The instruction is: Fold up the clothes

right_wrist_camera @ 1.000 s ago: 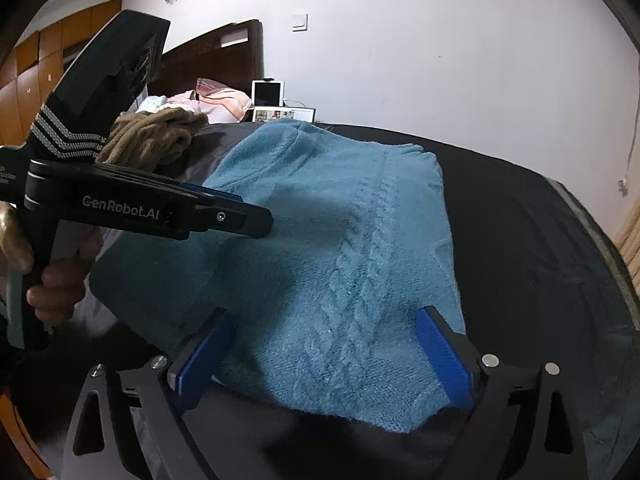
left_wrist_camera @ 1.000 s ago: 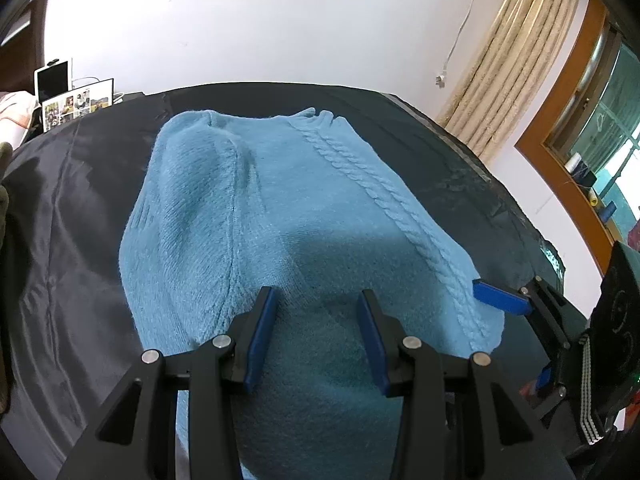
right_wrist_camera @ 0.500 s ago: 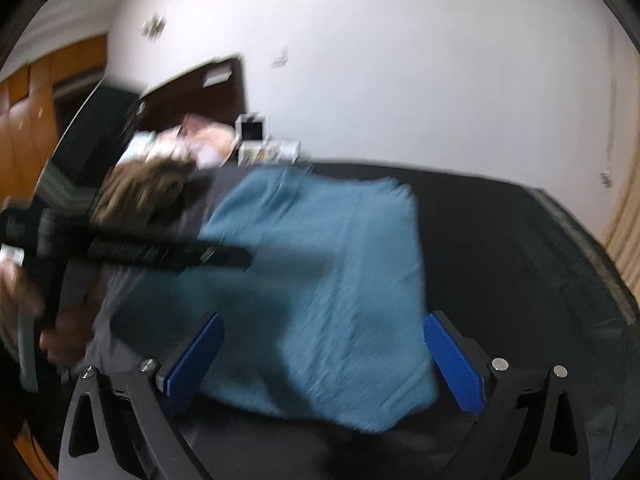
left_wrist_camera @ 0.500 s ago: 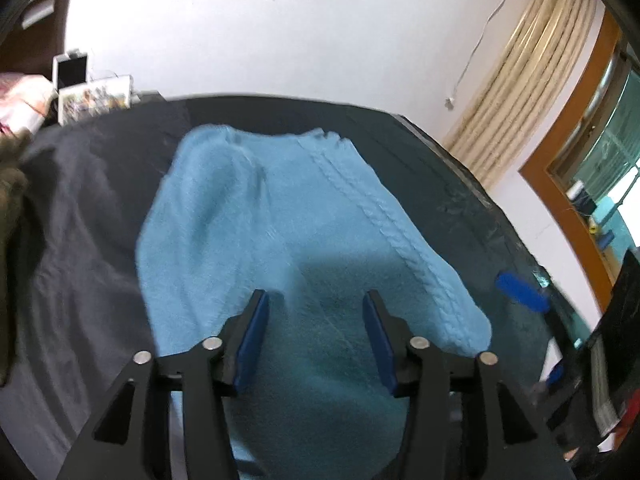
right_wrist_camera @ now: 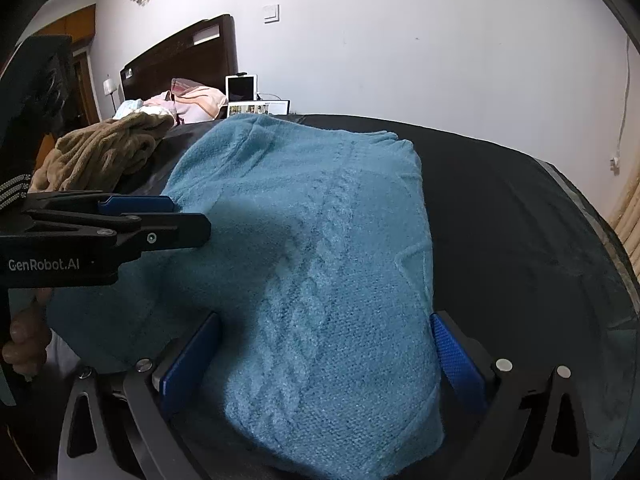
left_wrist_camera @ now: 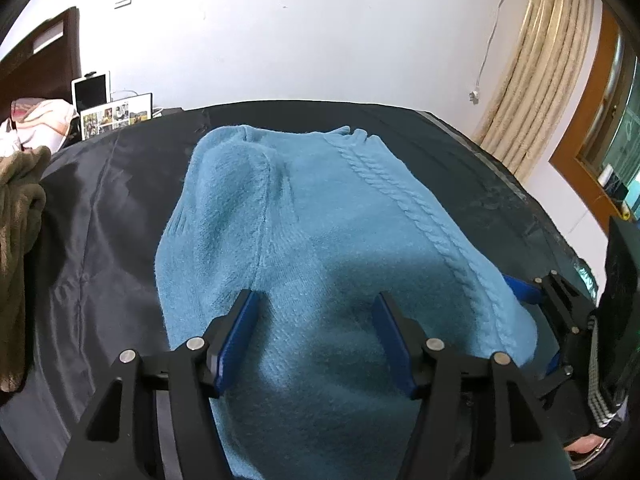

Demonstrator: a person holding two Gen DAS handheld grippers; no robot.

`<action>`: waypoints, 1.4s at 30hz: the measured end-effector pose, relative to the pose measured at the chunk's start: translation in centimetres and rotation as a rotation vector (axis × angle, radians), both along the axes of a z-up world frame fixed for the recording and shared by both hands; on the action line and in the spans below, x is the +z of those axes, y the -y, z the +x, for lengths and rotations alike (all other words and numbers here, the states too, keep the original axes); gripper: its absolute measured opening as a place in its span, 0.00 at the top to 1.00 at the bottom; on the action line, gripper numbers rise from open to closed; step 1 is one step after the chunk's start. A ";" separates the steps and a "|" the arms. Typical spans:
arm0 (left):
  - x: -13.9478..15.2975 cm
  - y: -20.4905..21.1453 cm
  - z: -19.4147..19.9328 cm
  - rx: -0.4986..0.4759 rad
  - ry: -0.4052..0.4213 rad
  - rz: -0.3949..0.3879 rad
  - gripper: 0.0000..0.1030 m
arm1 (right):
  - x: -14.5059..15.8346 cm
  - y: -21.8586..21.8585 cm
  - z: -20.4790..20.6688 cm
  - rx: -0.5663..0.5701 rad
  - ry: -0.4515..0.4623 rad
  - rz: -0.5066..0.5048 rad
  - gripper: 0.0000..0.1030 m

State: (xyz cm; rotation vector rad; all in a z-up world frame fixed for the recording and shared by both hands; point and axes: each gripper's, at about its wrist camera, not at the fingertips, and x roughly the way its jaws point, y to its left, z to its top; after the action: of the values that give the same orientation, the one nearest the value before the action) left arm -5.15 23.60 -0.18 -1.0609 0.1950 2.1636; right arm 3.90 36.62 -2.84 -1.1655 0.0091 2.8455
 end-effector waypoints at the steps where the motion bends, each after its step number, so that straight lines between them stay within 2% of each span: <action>1: 0.0 -0.1 0.1 -0.002 -0.010 -0.008 0.36 | 0.1 -0.1 0.1 0.000 0.000 -0.003 0.00; 4: 0.0 -0.2 0.2 -0.004 -0.020 -0.014 0.36 | 1.0 -0.4 1.1 -0.013 -0.016 -0.035 0.00; 9: 0.2 0.0 0.1 0.013 0.005 0.009 0.35 | 2.8 -0.6 3.8 -0.018 -0.100 -0.087 0.00; 12: 0.2 -0.1 0.4 0.026 0.002 0.014 0.34 | 2.7 -0.1 3.1 0.016 -0.059 -0.104 0.00; 16: 0.0 -0.4 0.6 0.048 -0.014 0.018 0.31 | 0.9 0.2 0.5 0.022 0.035 0.017 0.00; 19: 0.0 -0.8 0.0 0.079 -0.005 0.018 0.30 | 0.5 -1.2 -1.3 0.012 0.058 -0.043 0.00; 25: 0.2 -1.1 -0.6 0.108 0.023 0.047 0.23 | 0.7 -1.9 -2.5 0.031 0.068 -0.040 0.00; 30: 0.7 -1.1 1.0 0.105 -0.036 0.016 0.23 | 1.8 -2.1 1.3 0.002 0.013 -0.049 0.00; 35: 2.4 -0.2 3.6 0.165 -0.065 0.039 0.22 | 3.6 -2.7 6.8 -0.035 -0.081 -0.064 0.00; 42: 3.4 0.5 8.2 0.227 -0.118 0.045 0.21 | 5.1 -3.8 12.8 -0.068 -0.141 -0.118 0.00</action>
State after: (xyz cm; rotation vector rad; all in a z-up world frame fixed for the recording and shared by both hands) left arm 3.09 23.11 3.21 -0.9699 0.0825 2.4250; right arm 16.66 40.46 2.22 -0.9608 0.2217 2.8937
